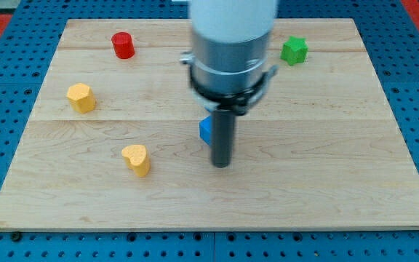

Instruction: Push yellow heart below blue cube

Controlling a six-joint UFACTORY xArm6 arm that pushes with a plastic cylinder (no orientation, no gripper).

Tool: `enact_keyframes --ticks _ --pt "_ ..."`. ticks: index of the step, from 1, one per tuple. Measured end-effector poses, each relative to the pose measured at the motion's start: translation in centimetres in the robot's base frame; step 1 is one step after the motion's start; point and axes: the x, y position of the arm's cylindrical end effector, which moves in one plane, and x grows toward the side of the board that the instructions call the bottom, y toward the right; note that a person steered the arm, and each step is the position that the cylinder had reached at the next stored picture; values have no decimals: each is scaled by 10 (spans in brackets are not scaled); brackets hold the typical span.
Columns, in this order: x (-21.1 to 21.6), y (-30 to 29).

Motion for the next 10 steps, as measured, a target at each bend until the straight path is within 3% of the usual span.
enact_keyframes --ticks 2,3,4,5,9,10 --pt "-44 -73" --pt "-46 -120" --pt "-19 -141" --pt "2 -131" --pt "4 -7" --pt "35 -34"
